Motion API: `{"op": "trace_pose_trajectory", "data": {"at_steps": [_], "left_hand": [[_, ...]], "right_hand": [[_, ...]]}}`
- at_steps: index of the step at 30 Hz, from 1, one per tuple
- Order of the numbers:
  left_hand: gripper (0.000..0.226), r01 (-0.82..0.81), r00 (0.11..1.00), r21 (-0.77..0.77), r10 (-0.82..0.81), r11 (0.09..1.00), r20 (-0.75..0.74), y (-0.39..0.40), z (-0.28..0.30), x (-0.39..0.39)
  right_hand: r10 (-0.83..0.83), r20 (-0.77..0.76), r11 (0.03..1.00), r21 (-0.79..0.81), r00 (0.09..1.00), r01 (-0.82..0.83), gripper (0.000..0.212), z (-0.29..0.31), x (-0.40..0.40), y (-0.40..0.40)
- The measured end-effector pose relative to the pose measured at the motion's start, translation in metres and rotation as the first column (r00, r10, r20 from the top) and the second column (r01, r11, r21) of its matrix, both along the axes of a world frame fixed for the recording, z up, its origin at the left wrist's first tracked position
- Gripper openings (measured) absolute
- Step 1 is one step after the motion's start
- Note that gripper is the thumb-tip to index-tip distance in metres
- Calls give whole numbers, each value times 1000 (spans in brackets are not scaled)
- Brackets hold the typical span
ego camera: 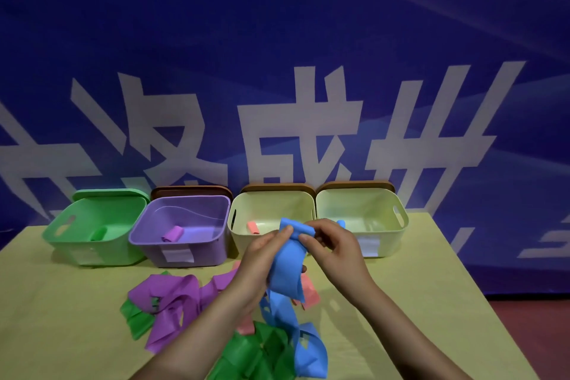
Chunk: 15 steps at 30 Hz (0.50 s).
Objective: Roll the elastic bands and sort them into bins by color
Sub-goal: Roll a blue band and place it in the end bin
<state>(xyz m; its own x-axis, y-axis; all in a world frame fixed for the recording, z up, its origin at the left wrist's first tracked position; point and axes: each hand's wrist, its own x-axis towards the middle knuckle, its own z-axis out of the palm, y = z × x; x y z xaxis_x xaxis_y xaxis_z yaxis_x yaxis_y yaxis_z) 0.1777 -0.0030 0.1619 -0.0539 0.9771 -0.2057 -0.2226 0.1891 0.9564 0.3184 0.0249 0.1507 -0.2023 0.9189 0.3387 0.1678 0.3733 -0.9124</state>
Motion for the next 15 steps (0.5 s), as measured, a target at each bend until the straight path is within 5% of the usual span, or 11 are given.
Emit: {"op": "trace_pose_trajectory", "data": {"at_steps": [8,15], "left_hand": [[32,28,998,-97,-22,995,63,-7,-9,12],[27,-39,997,-117,47,992,64,-19,-13,15]], "right_hand": [[-58,213,974,227,975,9,28,-14,24,-3],[186,268,977,55,945,-207,32,-4,41,-13]]}}
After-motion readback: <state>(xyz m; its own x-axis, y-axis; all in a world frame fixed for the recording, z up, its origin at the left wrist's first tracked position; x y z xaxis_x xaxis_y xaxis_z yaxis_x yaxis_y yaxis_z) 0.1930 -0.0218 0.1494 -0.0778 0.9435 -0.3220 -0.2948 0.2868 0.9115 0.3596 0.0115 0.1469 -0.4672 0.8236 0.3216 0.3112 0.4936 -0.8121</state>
